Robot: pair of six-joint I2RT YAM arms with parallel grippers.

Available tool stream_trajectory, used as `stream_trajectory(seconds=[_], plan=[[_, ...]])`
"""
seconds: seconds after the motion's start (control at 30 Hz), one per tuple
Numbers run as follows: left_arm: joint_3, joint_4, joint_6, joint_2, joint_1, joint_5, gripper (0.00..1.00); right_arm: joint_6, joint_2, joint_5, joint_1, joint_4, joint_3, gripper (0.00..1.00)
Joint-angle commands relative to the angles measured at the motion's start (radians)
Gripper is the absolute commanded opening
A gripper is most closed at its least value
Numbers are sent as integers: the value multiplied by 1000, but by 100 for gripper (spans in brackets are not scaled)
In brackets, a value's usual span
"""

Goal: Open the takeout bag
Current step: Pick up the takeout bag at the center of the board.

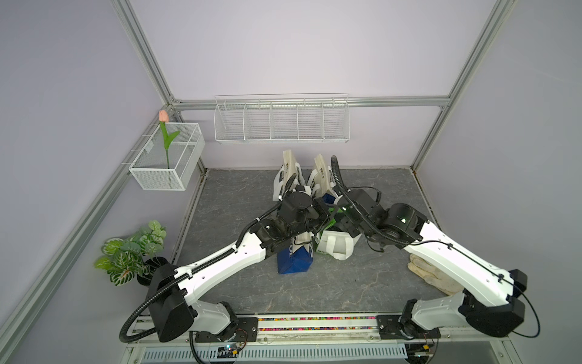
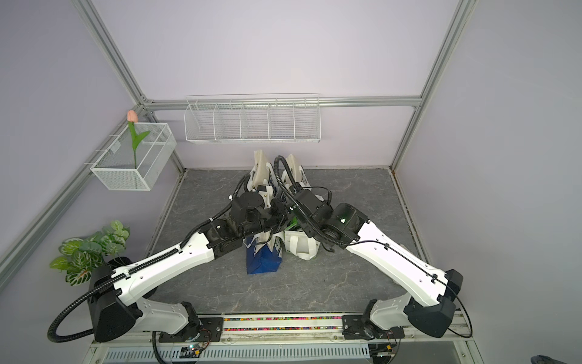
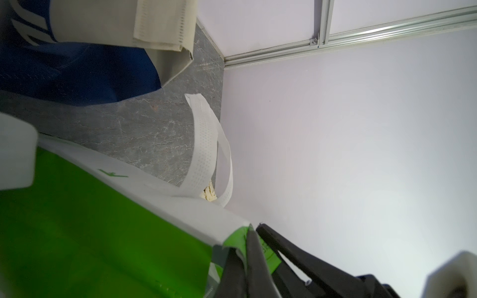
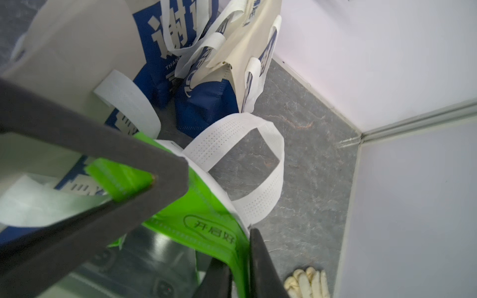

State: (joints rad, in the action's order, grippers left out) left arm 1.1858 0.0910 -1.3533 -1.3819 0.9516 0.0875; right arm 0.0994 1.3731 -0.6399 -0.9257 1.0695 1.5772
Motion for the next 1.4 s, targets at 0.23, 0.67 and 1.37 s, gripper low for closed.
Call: stream_trajectory(seconds=[0.23,0.67,1.37], plan=[[316,523,369,26,-22,45,85,125,21,268,175,229,199,7],[292,677,559,22,112,180,82,275,-34,547,318,264,148,7],[399,561,385,-199,119,76,75,306,-107,620,321,210,77,7]])
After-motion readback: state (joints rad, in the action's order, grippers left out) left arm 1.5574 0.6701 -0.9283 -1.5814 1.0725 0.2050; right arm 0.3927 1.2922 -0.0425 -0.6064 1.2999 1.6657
